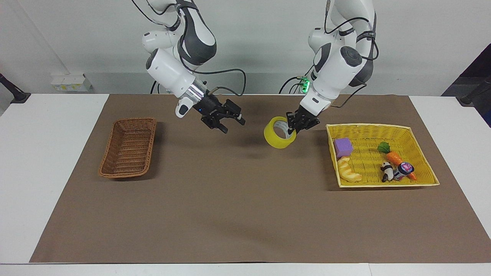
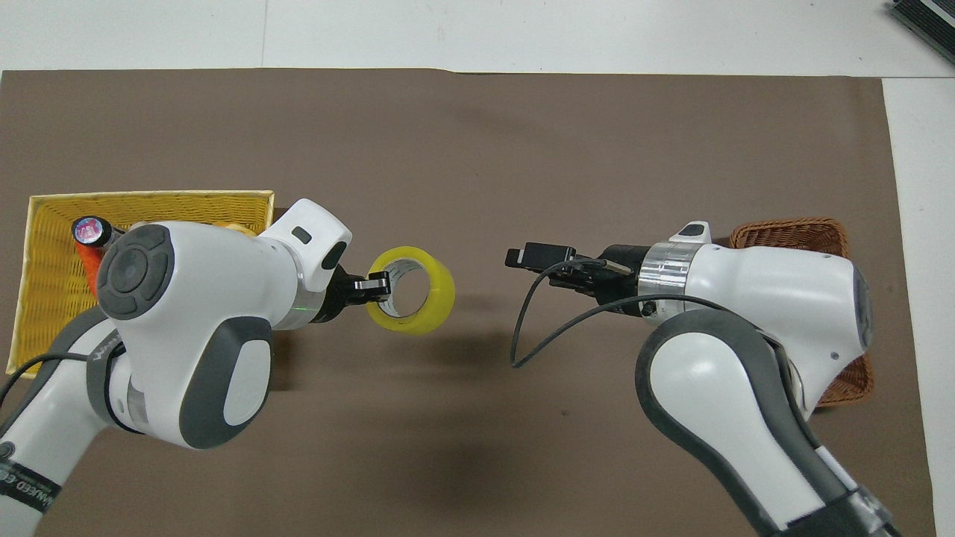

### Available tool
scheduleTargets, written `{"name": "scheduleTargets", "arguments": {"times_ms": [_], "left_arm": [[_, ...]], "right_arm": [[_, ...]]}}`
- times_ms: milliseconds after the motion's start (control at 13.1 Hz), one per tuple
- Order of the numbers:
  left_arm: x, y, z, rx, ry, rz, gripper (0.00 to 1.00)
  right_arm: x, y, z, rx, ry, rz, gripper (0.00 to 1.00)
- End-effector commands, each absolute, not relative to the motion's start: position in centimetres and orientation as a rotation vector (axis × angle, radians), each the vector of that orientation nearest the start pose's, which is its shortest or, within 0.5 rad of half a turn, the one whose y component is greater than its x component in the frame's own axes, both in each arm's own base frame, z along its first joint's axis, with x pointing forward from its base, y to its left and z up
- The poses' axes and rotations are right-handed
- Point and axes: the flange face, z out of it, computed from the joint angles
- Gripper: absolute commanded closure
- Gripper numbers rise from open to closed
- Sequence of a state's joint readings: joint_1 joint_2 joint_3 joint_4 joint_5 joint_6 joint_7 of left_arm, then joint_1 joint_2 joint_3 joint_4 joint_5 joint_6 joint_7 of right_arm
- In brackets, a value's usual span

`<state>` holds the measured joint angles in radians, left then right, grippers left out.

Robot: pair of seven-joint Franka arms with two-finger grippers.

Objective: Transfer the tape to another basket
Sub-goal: 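Lift the tape with the left gripper while the right gripper approaches, then grasp the tape roll rim with the right gripper beside the left gripper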

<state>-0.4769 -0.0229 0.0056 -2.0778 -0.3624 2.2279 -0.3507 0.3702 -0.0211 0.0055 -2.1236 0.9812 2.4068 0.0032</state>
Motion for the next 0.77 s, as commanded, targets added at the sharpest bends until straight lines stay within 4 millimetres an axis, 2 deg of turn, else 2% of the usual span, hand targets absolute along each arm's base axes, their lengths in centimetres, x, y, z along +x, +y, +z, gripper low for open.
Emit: {"name": "scheduleTargets", "arguments": {"times_ms": [0,77,230,383,689], "left_arm": [[48.7,-28.5,46.5,-3.54,-0.224,-0.102,1.0],[47.9,-29.9,46.5,-3.545,-0.216,-0.089,1.0],[47.6,-31.4,45.8,-3.549,-0.222,-0.11,1.0],[48.6,-32.1,46.5,-3.564,-0.265,-0.155,1.0],[48.9,-32.4,46.9,-3.583,-0.293,-0.15,1.0]], "right_arm": [[53.7,23.3,46.0,-2.28,0.406,-0.125,0.0],[53.6,23.9,45.4,-2.284,0.416,-0.101,0.0],[53.1,26.1,43.8,-2.303,0.397,-0.063,0.0],[53.2,26.2,43.9,-2.301,0.397,-0.059,0.0],[52.9,26.8,43.4,-2.312,0.424,-0.028,0.0]]}}
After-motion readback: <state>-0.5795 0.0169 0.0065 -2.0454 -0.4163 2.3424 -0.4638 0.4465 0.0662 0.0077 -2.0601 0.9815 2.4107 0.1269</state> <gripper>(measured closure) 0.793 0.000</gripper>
